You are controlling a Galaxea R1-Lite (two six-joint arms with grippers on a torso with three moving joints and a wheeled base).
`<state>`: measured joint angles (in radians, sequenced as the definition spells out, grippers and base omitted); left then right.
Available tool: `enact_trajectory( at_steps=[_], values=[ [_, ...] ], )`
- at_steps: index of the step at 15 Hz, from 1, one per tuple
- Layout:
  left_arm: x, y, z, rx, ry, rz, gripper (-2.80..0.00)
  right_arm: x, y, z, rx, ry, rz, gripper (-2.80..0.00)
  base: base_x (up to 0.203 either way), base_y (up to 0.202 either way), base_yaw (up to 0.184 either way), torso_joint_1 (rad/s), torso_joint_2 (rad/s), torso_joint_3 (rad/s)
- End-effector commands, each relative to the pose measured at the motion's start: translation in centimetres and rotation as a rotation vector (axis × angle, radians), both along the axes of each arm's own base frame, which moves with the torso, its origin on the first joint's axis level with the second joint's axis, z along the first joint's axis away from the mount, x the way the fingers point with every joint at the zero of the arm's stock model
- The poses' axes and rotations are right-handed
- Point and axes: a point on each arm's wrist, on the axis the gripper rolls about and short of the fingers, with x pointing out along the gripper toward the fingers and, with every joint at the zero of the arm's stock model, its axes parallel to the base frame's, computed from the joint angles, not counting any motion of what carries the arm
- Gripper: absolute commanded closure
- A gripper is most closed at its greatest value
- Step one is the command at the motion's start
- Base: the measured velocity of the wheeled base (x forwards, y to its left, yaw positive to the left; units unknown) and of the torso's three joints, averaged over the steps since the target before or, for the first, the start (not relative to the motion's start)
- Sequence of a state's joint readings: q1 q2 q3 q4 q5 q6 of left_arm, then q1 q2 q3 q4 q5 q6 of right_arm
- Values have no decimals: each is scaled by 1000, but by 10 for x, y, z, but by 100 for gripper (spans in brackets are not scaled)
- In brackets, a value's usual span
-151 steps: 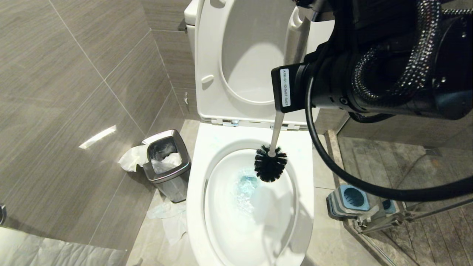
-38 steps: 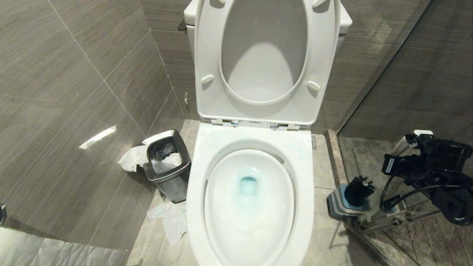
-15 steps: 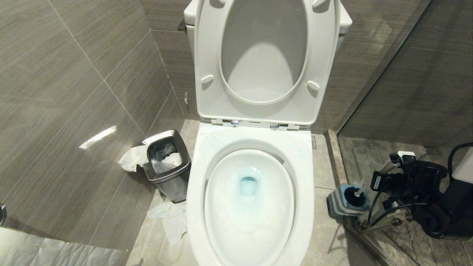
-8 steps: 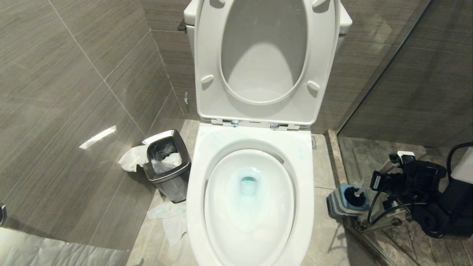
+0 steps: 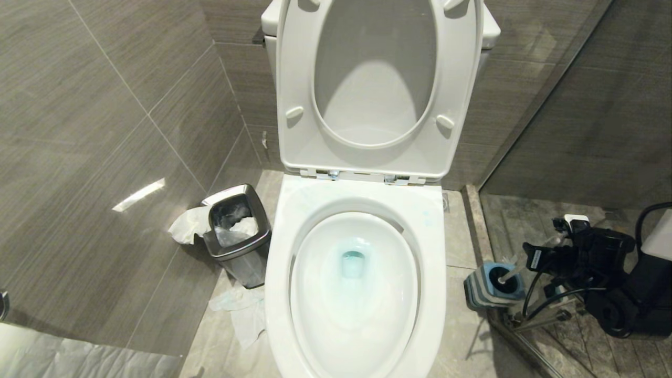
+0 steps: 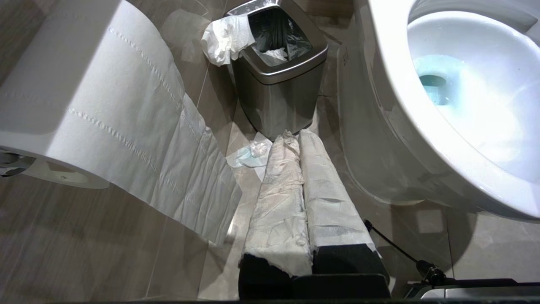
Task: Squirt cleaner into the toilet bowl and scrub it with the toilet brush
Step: Put the toilet brush back
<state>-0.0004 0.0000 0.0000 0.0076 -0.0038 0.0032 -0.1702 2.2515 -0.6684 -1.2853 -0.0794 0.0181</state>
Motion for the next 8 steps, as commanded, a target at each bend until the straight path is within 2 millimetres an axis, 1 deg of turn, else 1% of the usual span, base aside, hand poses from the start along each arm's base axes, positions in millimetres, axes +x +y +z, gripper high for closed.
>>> enact_trajectory(
  at_steps=[1, 4, 8],
  values=[
    [0, 0, -1, 0, 3, 0, 0, -1, 0, 3, -2, -11, -1, -280, 0, 0, 0, 0, 0, 0],
    [0, 0, -1, 0, 3, 1, 0, -8, 2, 12, -4, -19, 1, -280, 0, 0, 0, 0, 0, 0],
    [0, 0, -1, 0, 3, 0, 0, -35, 7, 24, -6, 1, 3, -280, 0, 0, 0, 0, 0, 0]
  ],
)
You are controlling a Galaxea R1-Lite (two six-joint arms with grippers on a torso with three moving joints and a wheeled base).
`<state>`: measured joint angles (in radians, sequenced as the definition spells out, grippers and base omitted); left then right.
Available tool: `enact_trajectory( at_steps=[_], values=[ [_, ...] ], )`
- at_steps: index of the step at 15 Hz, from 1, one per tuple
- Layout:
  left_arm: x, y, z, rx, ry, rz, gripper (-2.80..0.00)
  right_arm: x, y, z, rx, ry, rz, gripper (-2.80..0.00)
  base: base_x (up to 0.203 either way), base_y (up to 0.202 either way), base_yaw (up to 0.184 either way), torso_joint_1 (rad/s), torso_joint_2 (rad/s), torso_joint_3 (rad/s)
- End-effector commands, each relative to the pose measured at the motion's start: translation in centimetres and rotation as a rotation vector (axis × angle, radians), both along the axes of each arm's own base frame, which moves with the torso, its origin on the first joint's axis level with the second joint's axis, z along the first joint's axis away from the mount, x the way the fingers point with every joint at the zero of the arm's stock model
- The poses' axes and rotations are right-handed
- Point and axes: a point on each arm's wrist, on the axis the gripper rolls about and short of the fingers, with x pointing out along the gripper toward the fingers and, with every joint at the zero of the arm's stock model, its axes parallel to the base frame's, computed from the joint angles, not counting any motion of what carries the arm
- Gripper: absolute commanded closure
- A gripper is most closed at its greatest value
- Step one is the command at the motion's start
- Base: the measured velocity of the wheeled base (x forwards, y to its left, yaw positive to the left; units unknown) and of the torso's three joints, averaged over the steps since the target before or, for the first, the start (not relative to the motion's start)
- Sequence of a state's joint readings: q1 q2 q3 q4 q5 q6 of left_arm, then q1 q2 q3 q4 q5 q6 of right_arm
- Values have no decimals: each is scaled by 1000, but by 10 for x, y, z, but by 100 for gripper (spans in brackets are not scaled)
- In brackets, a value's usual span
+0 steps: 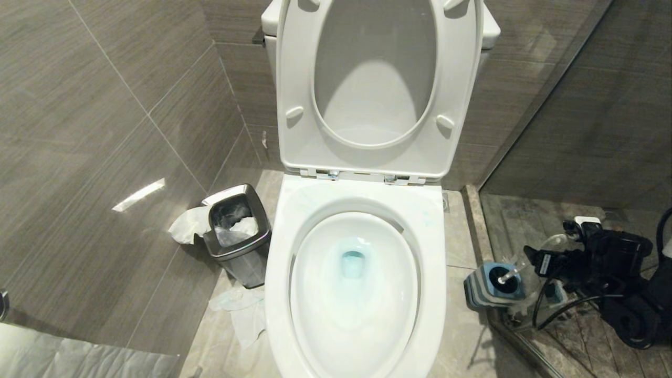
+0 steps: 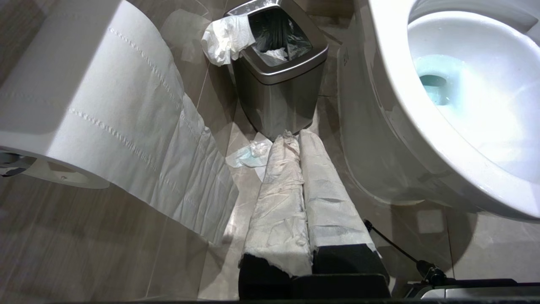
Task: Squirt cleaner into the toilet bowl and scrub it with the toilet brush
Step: Put the toilet brush back
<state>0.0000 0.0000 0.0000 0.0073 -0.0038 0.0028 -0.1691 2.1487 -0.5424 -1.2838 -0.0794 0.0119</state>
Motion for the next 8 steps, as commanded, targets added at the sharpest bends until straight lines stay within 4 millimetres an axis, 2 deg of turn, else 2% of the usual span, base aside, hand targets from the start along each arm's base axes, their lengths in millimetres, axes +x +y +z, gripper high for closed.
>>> enact_trajectory(
  at_steps=[1, 4, 8],
  values=[
    [0, 0, -1, 0, 3, 0, 0, -13, 2, 11, -3, -15, 0, -280, 0, 0, 0, 0, 0, 0],
    [0, 0, -1, 0, 3, 0, 0, -37, 7, 17, -1, 10, 3, -280, 0, 0, 0, 0, 0, 0],
    [0, 0, -1, 0, 3, 1, 0, -64, 12, 49, -26, -71, 6, -280, 0, 0, 0, 0, 0, 0]
  ],
)
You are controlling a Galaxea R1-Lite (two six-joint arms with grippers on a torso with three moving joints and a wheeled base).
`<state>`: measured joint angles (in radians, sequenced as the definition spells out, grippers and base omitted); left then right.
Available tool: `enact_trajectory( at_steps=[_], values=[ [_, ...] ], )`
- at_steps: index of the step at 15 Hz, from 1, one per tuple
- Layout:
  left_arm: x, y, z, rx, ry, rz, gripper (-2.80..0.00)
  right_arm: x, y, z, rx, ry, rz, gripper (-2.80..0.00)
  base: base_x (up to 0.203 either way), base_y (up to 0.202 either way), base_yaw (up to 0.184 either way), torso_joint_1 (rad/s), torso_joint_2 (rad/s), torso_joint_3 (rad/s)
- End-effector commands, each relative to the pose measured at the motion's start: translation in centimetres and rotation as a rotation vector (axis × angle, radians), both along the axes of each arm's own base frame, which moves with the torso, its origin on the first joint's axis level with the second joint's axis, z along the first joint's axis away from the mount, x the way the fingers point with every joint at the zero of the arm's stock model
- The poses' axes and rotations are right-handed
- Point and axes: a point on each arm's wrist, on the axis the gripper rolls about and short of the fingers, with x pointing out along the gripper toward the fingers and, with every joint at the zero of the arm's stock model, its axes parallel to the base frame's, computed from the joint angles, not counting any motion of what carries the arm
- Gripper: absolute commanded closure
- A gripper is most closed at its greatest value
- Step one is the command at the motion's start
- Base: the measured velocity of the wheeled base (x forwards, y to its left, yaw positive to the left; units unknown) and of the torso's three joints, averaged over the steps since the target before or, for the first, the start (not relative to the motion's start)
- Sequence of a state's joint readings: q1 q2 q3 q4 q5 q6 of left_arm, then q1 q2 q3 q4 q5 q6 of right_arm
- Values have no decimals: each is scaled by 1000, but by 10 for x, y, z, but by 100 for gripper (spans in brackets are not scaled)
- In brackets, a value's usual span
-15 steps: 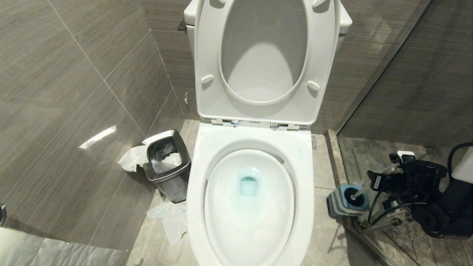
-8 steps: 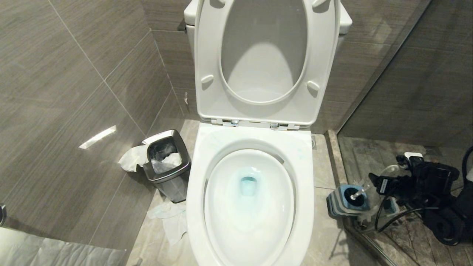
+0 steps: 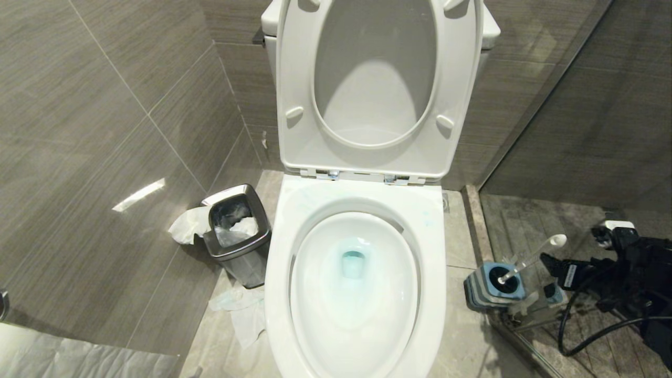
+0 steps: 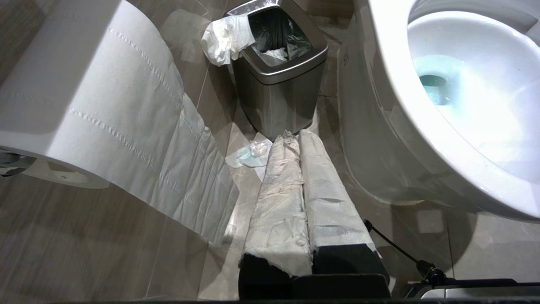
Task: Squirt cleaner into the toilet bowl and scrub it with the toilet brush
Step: Put the toilet brush back, then flush the toilet
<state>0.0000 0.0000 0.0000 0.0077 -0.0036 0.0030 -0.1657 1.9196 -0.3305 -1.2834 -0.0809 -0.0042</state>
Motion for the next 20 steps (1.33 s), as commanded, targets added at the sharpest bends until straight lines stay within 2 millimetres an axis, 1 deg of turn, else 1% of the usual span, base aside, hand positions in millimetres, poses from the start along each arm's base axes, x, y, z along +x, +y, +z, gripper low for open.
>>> enact_trajectory(
  at_steps=[1, 2, 4, 6, 9, 12, 15, 17, 18, 20],
  values=[
    [0, 0, -1, 0, 3, 1, 0, -14, 2, 24, -21, -84, 1, -280, 0, 0, 0, 0, 0, 0],
    [0, 0, -1, 0, 3, 1, 0, -21, 3, 31, -30, -102, 3, 0, 0, 0, 0, 0, 0, 0],
    [0, 0, -1, 0, 3, -1, 0, -33, 6, 38, -68, -117, 13, 0, 0, 0, 0, 0, 0, 0],
    [0, 0, -1, 0, 3, 1, 0, -41, 7, 45, -84, -136, 20, 0, 0, 0, 0, 0, 0, 0],
    [0, 0, -1, 0, 3, -1, 0, -45, 8, 55, -96, -176, 22, 0, 0, 0, 0, 0, 0, 0],
    [0, 0, -1, 0, 3, 0, 0, -52, 9, 70, -119, -236, 36, 0, 0, 0, 0, 0, 0, 0],
    [0, 0, -1, 0, 3, -1, 0, -50, 10, 96, -163, -323, 77, 0, 0, 0, 0, 0, 0, 0],
    [0, 0, -1, 0, 3, 0, 0, -51, 10, 121, -175, -380, 89, 0, 0, 0, 0, 0, 0, 0],
    [0, 0, -1, 0, 3, -1, 0, -55, 11, 131, -178, -398, 97, 0, 0, 0, 0, 0, 0, 0],
    [0, 0, -1, 0, 3, 0, 0, -71, 14, 152, -186, -444, 123, 0, 0, 0, 0, 0, 0, 0]
  ],
)
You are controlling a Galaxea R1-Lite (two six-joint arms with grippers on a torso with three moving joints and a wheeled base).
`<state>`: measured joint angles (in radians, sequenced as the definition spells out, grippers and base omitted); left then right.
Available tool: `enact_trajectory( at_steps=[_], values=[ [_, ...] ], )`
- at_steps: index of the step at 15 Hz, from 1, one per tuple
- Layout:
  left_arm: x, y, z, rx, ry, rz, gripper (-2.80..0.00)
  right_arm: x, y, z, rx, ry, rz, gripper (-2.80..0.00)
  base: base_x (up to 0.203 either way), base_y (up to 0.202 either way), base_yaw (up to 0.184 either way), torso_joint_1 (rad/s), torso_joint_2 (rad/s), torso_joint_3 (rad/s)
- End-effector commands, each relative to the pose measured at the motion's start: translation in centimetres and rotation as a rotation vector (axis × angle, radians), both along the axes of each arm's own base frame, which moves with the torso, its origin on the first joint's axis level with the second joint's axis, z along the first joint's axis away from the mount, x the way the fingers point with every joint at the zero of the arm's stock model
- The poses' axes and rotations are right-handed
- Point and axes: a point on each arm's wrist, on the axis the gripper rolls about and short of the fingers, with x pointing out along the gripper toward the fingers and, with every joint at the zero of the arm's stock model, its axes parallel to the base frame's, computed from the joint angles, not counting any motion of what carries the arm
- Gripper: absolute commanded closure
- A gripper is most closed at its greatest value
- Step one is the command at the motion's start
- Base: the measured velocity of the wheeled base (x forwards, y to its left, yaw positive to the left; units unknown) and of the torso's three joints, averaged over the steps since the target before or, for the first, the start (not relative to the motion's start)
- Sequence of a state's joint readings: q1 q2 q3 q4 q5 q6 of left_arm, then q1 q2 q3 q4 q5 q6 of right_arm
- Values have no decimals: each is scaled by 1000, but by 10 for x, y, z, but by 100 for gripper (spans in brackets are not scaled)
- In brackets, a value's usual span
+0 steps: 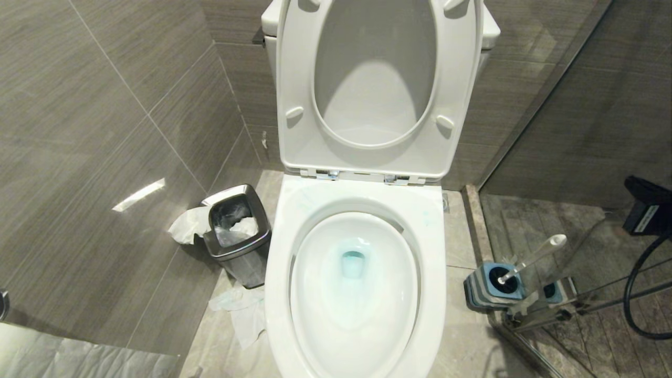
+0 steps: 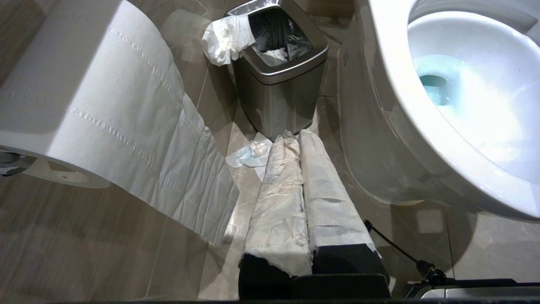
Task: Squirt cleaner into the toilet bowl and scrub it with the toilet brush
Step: Flush the toilet
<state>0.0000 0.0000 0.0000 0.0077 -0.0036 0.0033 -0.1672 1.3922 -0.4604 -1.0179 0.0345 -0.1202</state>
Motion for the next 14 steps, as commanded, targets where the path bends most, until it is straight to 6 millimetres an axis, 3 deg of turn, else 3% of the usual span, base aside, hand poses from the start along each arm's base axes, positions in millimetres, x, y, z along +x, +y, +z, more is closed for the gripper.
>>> enact_trajectory(
  at_steps=[1, 8, 12, 14],
  values=[
    [0, 0, -1, 0, 3, 1, 0, -23, 4, 26, -18, -89, 17, 0, 0, 0, 0, 0, 0, 0],
    [0, 0, -1, 0, 3, 0, 0, -91, 19, 36, 20, -19, 177, 0, 0, 0, 0, 0, 0, 0],
    [0, 0, -1, 0, 3, -1, 0, -145, 31, 32, 28, 28, 271, 0, 0, 0, 0, 0, 0, 0],
    [0, 0, -1, 0, 3, 1, 0, -151, 35, 35, 26, 21, 323, 0, 0, 0, 0, 0, 0, 0]
  ],
)
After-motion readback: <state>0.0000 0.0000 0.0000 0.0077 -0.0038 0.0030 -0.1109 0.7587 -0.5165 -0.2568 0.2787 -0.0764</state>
